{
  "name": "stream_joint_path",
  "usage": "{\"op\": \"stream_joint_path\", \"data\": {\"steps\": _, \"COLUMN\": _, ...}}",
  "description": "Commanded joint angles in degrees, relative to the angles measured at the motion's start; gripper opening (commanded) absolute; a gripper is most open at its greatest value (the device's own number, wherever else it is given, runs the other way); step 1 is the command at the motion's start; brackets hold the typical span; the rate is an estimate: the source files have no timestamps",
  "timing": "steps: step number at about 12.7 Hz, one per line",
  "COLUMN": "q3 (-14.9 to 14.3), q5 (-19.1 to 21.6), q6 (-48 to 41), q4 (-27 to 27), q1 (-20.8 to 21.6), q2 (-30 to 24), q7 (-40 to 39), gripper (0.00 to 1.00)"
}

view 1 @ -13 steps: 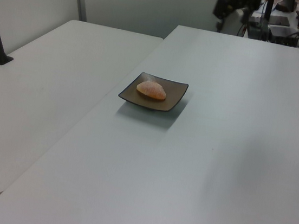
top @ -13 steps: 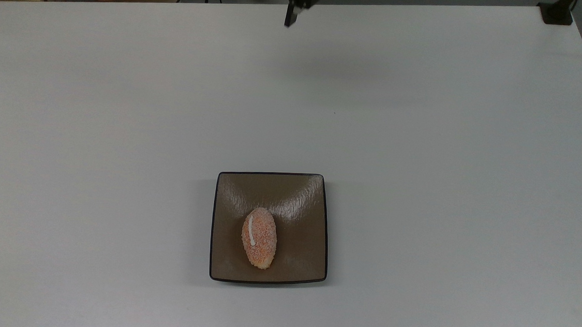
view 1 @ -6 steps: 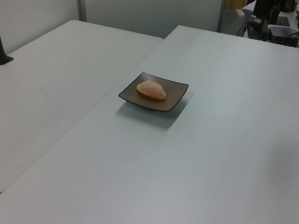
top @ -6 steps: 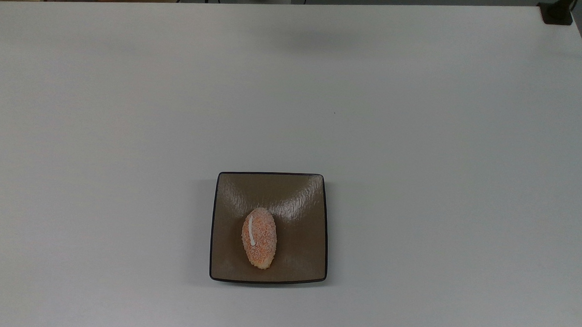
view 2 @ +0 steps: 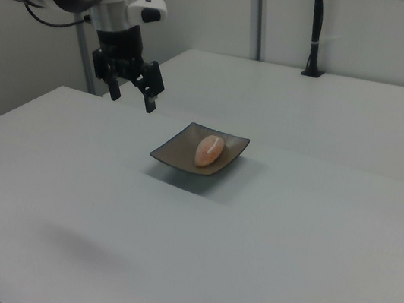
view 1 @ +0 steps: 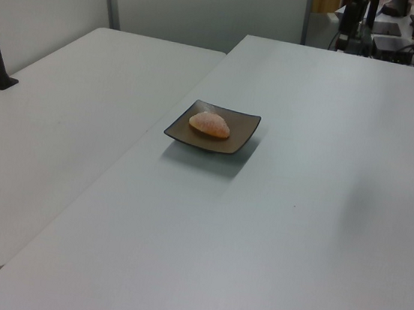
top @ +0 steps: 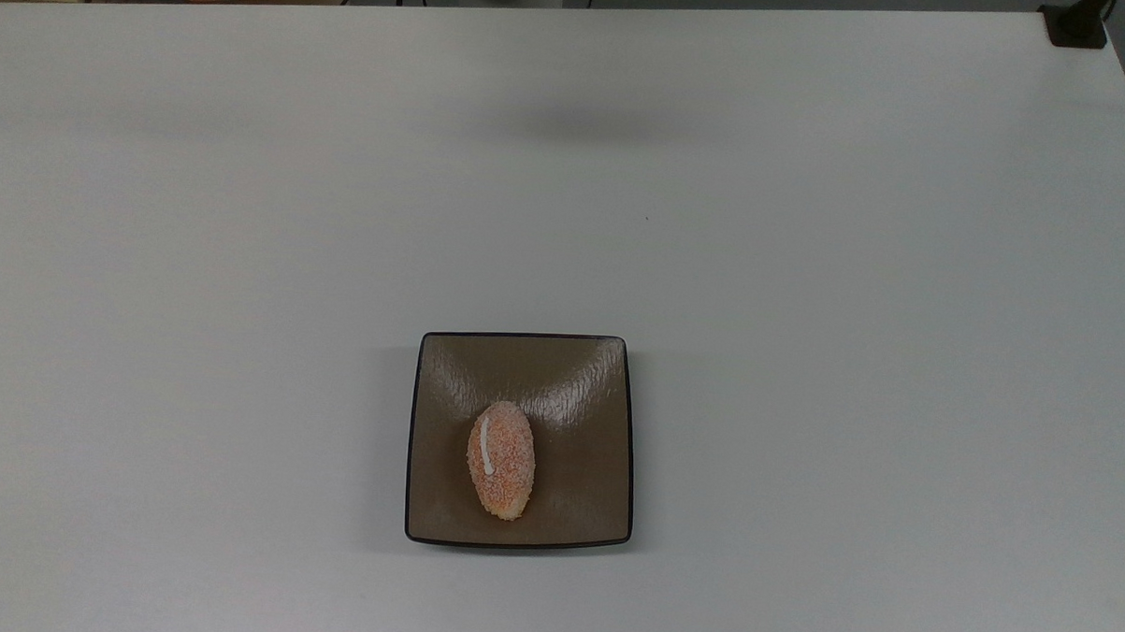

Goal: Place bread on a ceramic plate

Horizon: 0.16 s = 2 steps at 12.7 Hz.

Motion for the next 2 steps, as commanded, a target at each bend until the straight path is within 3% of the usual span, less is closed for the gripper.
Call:
{"op": "stream_joint_path", "data": {"steps": 1, "q3": 0.76, "q5": 1.05, "q6": 1.33, "q4": -0.17, "q1": -0.93, "q2": 0.11, "q7": -3.55, "gripper": 1.0}}
{"op": "stream_joint_path", "data": {"steps": 2, "q3": 0.76, "q5": 1.05, "q6": 1.33, "q4": -0.17, "q1": -0.93, "q2": 0.03, "q7": -3.29, "gripper": 1.0}}
